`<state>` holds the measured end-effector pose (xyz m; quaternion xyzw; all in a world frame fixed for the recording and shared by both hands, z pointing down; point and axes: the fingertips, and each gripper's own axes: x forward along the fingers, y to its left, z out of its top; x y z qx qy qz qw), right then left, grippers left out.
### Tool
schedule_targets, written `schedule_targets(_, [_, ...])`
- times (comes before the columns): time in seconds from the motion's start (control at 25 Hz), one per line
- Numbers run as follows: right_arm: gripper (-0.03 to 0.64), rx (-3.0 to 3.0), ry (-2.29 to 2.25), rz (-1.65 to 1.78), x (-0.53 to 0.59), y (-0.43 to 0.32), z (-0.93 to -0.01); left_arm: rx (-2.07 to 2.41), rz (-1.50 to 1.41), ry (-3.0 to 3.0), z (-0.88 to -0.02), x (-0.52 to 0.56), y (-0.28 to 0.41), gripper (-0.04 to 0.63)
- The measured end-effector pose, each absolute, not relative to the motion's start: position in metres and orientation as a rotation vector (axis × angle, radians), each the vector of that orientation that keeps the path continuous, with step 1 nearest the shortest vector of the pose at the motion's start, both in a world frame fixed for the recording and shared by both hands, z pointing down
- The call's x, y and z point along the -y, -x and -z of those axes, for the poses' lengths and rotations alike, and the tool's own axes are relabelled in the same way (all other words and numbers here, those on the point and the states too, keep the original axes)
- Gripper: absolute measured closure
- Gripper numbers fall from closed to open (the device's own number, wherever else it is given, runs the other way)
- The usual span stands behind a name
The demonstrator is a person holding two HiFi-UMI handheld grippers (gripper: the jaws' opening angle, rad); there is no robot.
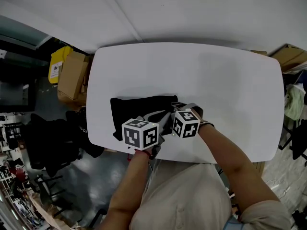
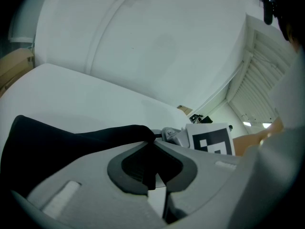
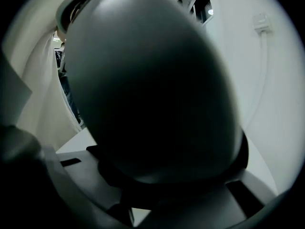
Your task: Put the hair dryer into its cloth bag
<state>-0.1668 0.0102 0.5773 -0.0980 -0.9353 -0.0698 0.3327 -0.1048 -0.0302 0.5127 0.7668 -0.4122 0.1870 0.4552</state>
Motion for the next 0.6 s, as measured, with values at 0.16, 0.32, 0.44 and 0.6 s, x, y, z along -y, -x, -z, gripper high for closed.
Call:
schedule_targets(0.16, [0.512, 2.442, 0.232, 0.180, -0.012, 0.164, -0.580, 1.021, -0.455, -1.881, -0.515, 0.028, 0.106, 0.568])
schedule_targets(0.32, [0.462, 2.473, 0.191, 0.104, -0.008, 0.161, -0.573, 1.037, -0.446, -1.874, -0.517, 0.029, 0.111, 0.568])
schedule_targets(0.44, [0.430, 2.468, 0.152, 0.081, -0.004, 0.150, -0.570, 1.046, -0.438, -1.868, -0.518, 0.029, 0.115, 0.568])
schedule_targets(0.6, [0.425, 2.446, 0.082, 0.056, 0.002, 0.124, -0.566, 1.049, -0.438, -1.863, -0.521, 0.031, 0.116, 0.568])
